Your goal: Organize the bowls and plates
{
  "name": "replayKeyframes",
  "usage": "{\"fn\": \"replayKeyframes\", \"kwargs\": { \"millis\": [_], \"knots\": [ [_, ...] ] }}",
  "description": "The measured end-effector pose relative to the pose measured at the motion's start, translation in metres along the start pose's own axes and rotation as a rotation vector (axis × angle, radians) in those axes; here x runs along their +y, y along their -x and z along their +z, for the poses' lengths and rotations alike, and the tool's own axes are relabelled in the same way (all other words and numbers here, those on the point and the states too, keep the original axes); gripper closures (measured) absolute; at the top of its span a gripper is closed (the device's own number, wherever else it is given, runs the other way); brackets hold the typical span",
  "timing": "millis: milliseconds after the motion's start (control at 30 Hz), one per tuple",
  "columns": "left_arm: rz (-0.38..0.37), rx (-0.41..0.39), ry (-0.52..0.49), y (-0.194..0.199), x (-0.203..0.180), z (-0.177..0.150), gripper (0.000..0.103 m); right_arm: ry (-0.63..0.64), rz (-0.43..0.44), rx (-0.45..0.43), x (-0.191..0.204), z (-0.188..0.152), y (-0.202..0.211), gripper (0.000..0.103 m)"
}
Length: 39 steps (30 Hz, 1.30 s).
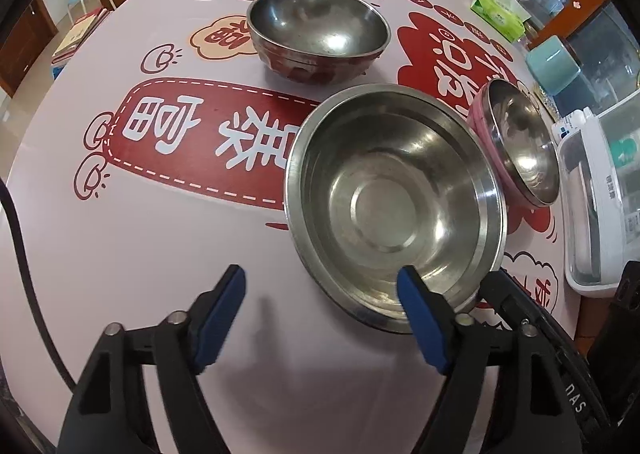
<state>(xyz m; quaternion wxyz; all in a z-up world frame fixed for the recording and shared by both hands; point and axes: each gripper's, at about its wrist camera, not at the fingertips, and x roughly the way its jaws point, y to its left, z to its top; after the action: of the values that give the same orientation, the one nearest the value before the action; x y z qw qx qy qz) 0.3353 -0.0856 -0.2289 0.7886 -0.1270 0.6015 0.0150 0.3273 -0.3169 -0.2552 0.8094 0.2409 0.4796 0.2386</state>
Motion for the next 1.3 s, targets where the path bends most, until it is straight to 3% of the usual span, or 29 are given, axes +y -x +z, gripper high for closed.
{"fn": "replayKeyframes", "kwargs": {
  "millis": [67,133,233,333,533,667,1033,1300],
  "knots": [
    [0.004,0.003,0.002,-0.003,-0.001,0.001,0.04,-0.004,0.013,-0.002,0.0,0.0,0.0,0.086],
    [0.004,0.006,0.004,-0.005,-0.003,0.003,0.054,-0.006,0.023,-0.002,0.0,-0.001,0.001,0.088],
    [-0.009,0.004,0.004,-0.008,-0.004,0.003,0.068,0.0,0.026,0.001,0.0,-0.001,0.003,0.09],
    [-0.016,0.0,-0.005,-0.009,-0.008,0.002,0.078,0.005,0.029,0.005,0.0,-0.002,0.004,0.091],
    [-0.016,0.002,-0.021,-0.005,-0.011,-0.003,0.078,0.009,0.033,0.018,-0.003,-0.003,0.008,0.094],
    [-0.023,-0.001,-0.019,-0.001,-0.009,-0.006,0.078,0.03,0.044,0.025,-0.002,-0.005,0.013,0.103],
    [-0.025,0.006,-0.052,0.007,-0.013,-0.02,0.078,0.038,0.011,0.027,0.009,-0.007,0.018,0.1],
    [-0.025,0.025,-0.069,0.009,-0.009,-0.033,0.078,-0.017,-0.025,0.027,-0.006,-0.005,0.02,0.1]
  ]
}}
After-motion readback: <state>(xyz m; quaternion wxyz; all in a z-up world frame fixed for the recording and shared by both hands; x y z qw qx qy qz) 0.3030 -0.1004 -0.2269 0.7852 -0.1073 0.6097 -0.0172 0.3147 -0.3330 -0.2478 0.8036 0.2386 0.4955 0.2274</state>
